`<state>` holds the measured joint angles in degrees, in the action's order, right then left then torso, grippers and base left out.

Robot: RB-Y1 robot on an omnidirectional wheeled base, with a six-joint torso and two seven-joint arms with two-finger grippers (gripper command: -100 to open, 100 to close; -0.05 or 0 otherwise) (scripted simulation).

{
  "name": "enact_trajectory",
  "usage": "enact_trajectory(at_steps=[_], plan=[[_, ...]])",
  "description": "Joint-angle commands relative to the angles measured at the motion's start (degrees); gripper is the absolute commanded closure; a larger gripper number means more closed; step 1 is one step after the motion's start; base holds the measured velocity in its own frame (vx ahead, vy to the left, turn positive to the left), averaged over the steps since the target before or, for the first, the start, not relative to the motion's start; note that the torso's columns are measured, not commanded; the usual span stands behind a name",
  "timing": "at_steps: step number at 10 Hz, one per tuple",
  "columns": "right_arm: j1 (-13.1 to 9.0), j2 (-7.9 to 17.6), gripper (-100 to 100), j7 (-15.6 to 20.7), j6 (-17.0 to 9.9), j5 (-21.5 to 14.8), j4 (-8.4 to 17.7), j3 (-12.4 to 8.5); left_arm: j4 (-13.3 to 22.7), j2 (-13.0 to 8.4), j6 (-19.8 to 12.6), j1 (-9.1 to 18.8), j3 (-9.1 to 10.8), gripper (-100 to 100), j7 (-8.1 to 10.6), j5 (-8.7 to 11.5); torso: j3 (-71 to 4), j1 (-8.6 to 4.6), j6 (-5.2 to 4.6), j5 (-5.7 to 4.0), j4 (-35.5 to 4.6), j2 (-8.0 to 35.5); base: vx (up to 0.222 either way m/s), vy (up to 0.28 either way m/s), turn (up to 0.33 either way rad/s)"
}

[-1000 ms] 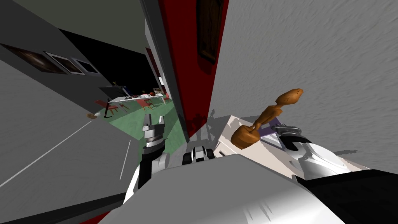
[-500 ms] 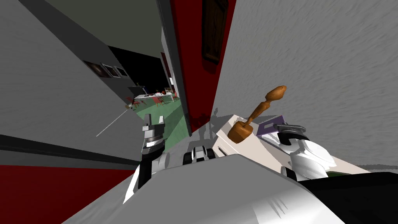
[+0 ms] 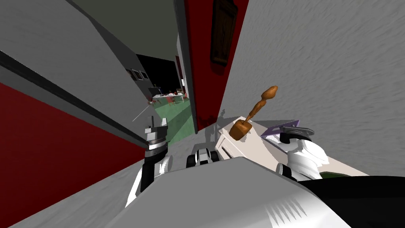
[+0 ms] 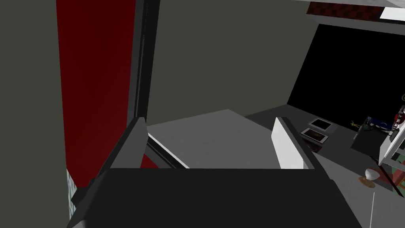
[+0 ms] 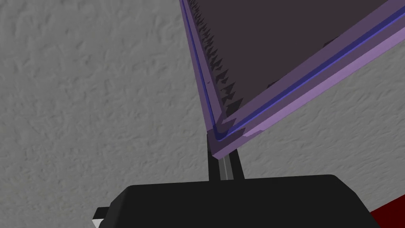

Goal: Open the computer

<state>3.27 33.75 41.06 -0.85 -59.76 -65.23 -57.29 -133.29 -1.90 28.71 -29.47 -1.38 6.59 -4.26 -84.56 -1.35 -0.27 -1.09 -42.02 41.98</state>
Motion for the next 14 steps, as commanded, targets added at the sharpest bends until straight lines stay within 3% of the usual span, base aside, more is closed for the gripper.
enact_trajectory(at_steps=[1,3,4,5,6,7,9,10,14], plan=[[-2.2,-1.91,100,2.51,-3.34,-1.03,0.83,-2.23,0.0,0.0,0.0,0.01,0.0,0,0.0,0.0,0.04,-0.13,0.15,0.08,-0.05,0.13,-0.216,-0.069,0.161],[-5.68,-4.12,100,5.94,-7.82,-2.52,0.49,-5.04,0.0,0.0,0.0,0.02,0.0,0,0.0,0.0,0.12,0.11,0.32,0.21,-0.13,0.31,-0.336,-0.032,0.382],[-6.33,-4.12,100,6.55,-8.92,-2.52,0.49,-5.26,0.01,0.0,-0.01,0.02,0.0,0,0.0,0.0,0.11,0.62,0.3,0.53,-0.2,0.34,-0.302,-0.003,0.229],[-8.14,-5.23,100,8.58,-11.34,-3.27,0.32,-6.77,0.0,0.0,0.0,0.01,0.0,0,0.0,0.0,0.02,1.03,0.12,0.74,-0.18,0.22,-0.321,-0.003,0.346],[-8.4,-5.23,100,8.58,-11.71,-3.27,0.32,-6.77,0.0,0.0,0.0,0.02,0.0,0,0.0,0.0,0.0,1.28,0.23,0.95,-0.22,0.29,-0.24,-0.015,0.167],[-10.46,-6.34,100,10.6,-14.0,-4.01,0.16,-8.28,0.0,0.0,0.0,0.0,0.0,0,0.0,0.0,-0.11,1.33,0.18,1.07,-0.21,0.11,-0.291,-0.046,0.342],[-10.07,-6.31,100,10.34,-13.94,-3.77,-0.04,-7.95,0.0,0.0,0.0,-0.01,0.01,0,0.0,0.0,-0.07,1.35,0.21,1.09,-0.24,0.17,-0.159,-0.013,0.093],[-10.05,-5.34,-100,11.01,-11.8,-5.06,0.49,-7.8,0.0,0.0,0.0,-0.03,0.01,0,0.0,0.0,-0.28,1.39,0.23,1.1,-0.14,-0.16,-0.053,-0.018,0.022],[-9.85,-2.92,-100,12.32,-6.18,-8.03,1.8,-7.24,-0.01,-0.01,0.0,-0.03,0.01,0,0.0,0.0,0.04,1.32,0.26,1.08,-0.29,0.37,-0.062,-0.033,0.03]])
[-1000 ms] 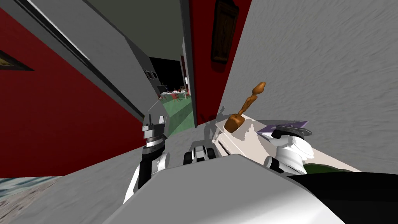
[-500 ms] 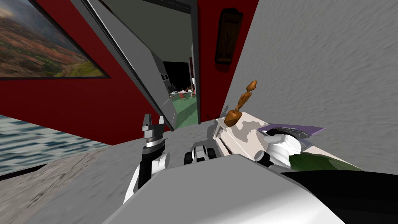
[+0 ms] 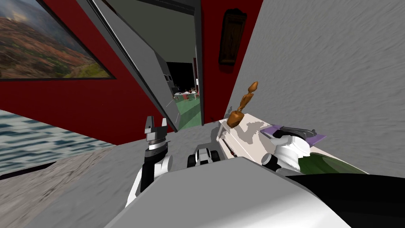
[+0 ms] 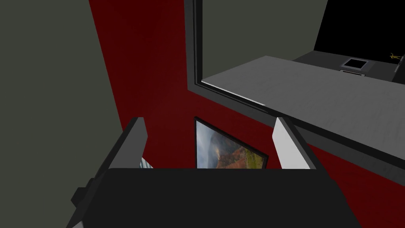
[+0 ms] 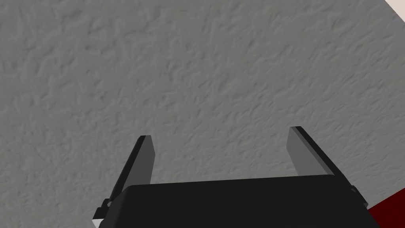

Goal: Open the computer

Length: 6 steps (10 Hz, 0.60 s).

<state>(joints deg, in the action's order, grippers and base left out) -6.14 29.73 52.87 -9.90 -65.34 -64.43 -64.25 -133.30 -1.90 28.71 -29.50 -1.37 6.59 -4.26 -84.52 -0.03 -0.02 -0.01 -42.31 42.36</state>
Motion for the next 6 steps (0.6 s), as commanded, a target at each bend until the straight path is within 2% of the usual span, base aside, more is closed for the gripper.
enact_trajectory(at_steps=[1,3,4,5,6], plan=[[-0.45,1.11,-100,0.51,3.02,-2.45,0.99,-0.28,0.0,0.0,0.0,0.0,0.0,0,0.0,0.0,0.01,0.05,0.02,0.01,0.0,0.01,-0.044,-0.023,0.011],[-0.32,2.73,-100,1.36,6.56,-4.42,1.93,0.14,0.0,0.0,0.0,0.0,0.0,0,0.0,0.0,-0.08,0.05,0.03,0.02,0.04,-0.12,-0.048,-0.03,0.033],[-0.32,2.73,-100,1.36,6.94,-4.42,1.93,0.14,0.0,0.0,0.0,0.0,0.0,0,0.0,0.0,-0.05,0.01,0.01,0.01,0.03,-0.07,-0.045,-0.029,0.011],[-0.24,3.63,-100,1.83,8.81,-5.5,2.46,0.38,0.0,0.0,0.0,0.0,0.0,0,0.0,0.0,-0.05,0.03,0.01,0.0,0.03,-0.09,-0.052,-0.026,0.022],[-0.24,3.63,-100,1.83,9.12,-5.5,2.46,0.38,0.0,0.0,0.0,0.0,0.0,0,0.0,0.0,-0.05,0.03,0.02,0.01,0.02,-0.06,-0.042,-0.022,0.029]])
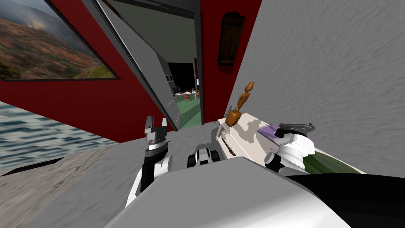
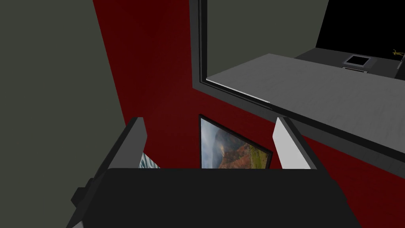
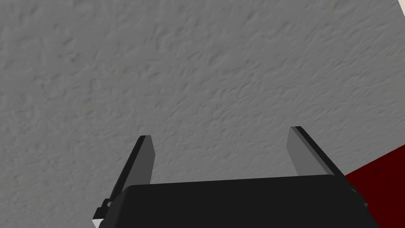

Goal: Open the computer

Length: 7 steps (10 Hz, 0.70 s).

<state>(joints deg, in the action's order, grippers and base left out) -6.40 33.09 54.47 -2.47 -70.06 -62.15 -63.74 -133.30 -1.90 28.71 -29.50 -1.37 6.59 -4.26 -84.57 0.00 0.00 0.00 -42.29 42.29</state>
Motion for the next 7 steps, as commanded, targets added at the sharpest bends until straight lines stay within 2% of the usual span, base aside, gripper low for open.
enact_trajectory(at_steps=[1,2,4,7], plan=[[0.1,1.21,-100,0.72,3.81,-1.92,0.76,0.14,0.0,0.0,0.0,0.0,0.0,0,0.0,0.0,0.01,-0.03,-0.08,0.0,0.0,0.02,-0.042,-0.022,0.04],[0.1,1.21,-100,0.72,4.0,-1.92,0.76,0.14,0.0,0.0,0.0,0.0,0.0,0,0.0,0.0,0.04,-0.08,-0.13,0.01,-0.02,0.09,-0.034,-0.017,0.017],[0.27,3.24,-100,1.75,7.95,-4.33,2.03,0.73,0.0,0.0,0.0,0.0,0.0,0,0.0,0.0,0.1,-0.15,-0.17,-0.02,-0.04,0.18,-0.061,-0.027,0.04],[0.36,4.31,-100,2.28,11.62,-5.6,2.72,1.06,0.0,0.0,0.0,0.0,0.0,0,0.0,0.0,0.14,-0.17,-0.23,-0.03,-0.06,0.24,-0.063,-0.036,0.025]])
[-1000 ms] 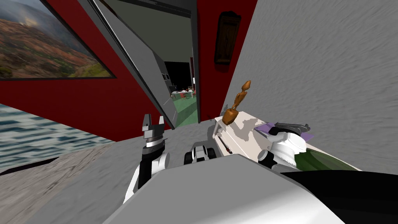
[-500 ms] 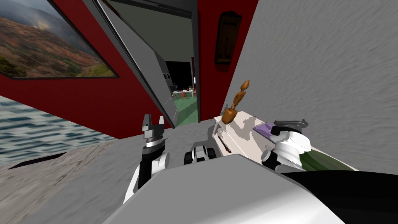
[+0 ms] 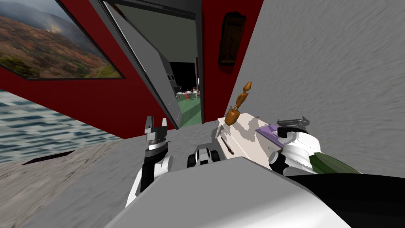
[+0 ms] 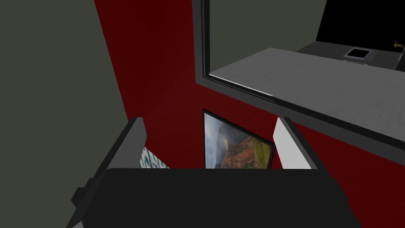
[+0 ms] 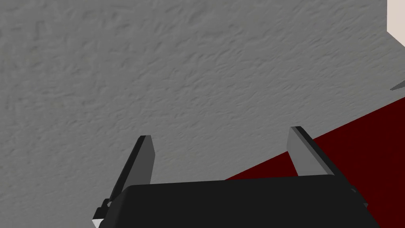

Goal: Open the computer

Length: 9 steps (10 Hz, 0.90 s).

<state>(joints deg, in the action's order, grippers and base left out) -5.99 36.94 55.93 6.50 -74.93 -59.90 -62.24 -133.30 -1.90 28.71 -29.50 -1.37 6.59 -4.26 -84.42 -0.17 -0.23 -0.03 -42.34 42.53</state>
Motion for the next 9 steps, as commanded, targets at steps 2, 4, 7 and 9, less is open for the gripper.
enact_trajectory(at_steps=[2,4,7,9], plan=[[0.04,1.56,-100,1.36,5.37,-2.02,1.19,-0.09,0.0,0.0,0.0,0.0,0.0,0,0.0,0.0,0.01,-0.03,0.02,-0.11,0.03,-0.06,-0.046,-0.022,0.02],[0.14,2.69,-100,1.91,8.16,-3.33,1.95,0.27,0.0,0.0,0.0,0.0,0.0,0,0.0,0.0,-0.01,-0.04,0.03,-0.09,0.03,-0.06,-0.054,-0.025,0.023],[0.34,5.0,-100,3.02,13.27,-6.0,3.55,1.05,0.0,0.0,0.0,0.0,0.0,0,0.0,0.0,-0.02,-0.02,0.01,-0.14,0.06,-0.12,-0.055,-0.037,0.031],[0.44,6.17,-100,3.57,15.86,-7.34,4.39,1.46,0.0,0.0,0.0,-0.01,0.0,0,0.0,0.0,-0.04,0.1,0.06,-0.02,0.03,-0.1,-0.061,-0.027,0.023]])
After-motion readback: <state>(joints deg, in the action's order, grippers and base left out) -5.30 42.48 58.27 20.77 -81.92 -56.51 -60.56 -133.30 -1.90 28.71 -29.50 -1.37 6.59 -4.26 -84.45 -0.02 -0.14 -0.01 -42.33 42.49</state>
